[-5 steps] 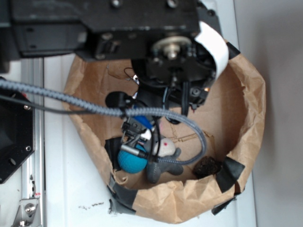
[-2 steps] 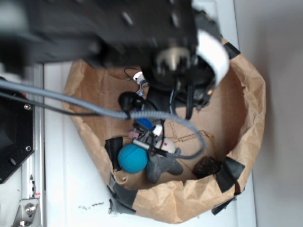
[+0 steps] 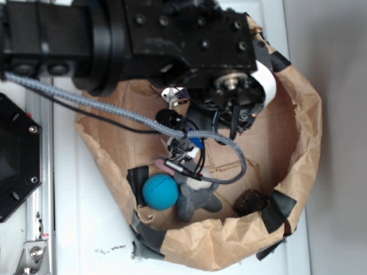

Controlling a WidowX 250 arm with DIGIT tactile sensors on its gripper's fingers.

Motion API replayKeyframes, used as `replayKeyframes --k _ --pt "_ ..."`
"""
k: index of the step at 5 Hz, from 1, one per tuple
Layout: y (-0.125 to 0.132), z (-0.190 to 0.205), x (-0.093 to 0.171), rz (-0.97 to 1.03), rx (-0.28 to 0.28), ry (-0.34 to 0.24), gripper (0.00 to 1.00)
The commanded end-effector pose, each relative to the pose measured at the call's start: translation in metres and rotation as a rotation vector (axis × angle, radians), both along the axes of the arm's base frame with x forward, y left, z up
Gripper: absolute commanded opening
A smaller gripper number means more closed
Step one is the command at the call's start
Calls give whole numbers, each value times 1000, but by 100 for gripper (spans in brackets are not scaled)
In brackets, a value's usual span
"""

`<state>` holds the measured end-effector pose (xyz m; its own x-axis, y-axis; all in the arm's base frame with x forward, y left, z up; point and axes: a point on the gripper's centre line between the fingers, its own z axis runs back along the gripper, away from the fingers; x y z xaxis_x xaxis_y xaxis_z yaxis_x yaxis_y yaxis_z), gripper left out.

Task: Grab the silver keys.

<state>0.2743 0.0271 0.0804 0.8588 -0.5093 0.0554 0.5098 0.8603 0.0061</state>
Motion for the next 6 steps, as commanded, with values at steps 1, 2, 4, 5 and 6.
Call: replayKeyframes --k 1,2,4,5,6 --pt "24 16 -12 23 -12 -26 100" --pt "29 11 -20 3 -9 -8 100" --pt "31 -9 -21 13 47 9 100" --pt "30 -15 -20 14 60 -10 100" --pt "28 -18 -24 7 65 -30 100"
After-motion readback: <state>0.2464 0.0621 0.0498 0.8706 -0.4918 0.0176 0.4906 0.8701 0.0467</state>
